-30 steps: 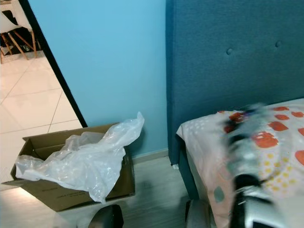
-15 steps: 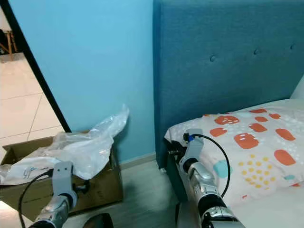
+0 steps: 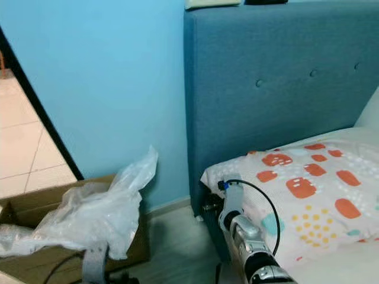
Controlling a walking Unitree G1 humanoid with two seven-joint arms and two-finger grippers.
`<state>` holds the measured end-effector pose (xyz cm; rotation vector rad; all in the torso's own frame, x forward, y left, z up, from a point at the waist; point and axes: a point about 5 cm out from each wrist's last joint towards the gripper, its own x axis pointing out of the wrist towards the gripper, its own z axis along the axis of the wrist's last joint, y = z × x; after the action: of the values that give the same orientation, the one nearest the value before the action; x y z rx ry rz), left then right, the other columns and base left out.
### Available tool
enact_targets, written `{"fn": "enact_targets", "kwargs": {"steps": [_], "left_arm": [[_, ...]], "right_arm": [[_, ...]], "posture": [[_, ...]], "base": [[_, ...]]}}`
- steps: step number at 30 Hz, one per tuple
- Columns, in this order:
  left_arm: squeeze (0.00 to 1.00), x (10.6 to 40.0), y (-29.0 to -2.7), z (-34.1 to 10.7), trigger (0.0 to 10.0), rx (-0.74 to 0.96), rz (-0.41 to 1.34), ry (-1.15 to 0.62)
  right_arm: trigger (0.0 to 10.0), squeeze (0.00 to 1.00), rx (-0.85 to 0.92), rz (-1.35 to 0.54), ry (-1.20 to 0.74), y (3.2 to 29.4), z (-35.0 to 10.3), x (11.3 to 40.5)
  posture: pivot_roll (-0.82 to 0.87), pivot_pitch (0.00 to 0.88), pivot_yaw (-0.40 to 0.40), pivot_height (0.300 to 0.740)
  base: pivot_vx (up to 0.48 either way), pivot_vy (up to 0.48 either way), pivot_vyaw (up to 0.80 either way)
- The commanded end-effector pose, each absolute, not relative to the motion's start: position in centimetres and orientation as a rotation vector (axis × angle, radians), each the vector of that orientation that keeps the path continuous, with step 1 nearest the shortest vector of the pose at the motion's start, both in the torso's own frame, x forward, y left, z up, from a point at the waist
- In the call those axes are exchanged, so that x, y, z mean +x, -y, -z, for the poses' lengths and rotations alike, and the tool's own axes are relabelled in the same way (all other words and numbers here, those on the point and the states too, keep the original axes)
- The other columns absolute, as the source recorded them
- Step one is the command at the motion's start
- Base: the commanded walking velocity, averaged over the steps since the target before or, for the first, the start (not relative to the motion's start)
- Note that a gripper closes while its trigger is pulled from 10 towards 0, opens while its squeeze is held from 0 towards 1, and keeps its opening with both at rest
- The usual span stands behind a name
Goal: Clean up the room
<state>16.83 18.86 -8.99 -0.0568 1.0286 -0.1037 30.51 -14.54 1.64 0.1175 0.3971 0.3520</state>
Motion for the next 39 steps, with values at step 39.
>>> {"fn": "enact_targets", "kwargs": {"steps": [39], "left_arm": [[0.0,14.1,-17.6,10.0,10.0,-0.413,0.061,-1.032]], "right_arm": [[10.0,0.0,-0.424,-0.475,-0.928,15.8,7.1,21.0]], "posture": [[-0.04,0.0,-0.015,0.694]], "base": [[-0.106,0.0,0.0]]}}
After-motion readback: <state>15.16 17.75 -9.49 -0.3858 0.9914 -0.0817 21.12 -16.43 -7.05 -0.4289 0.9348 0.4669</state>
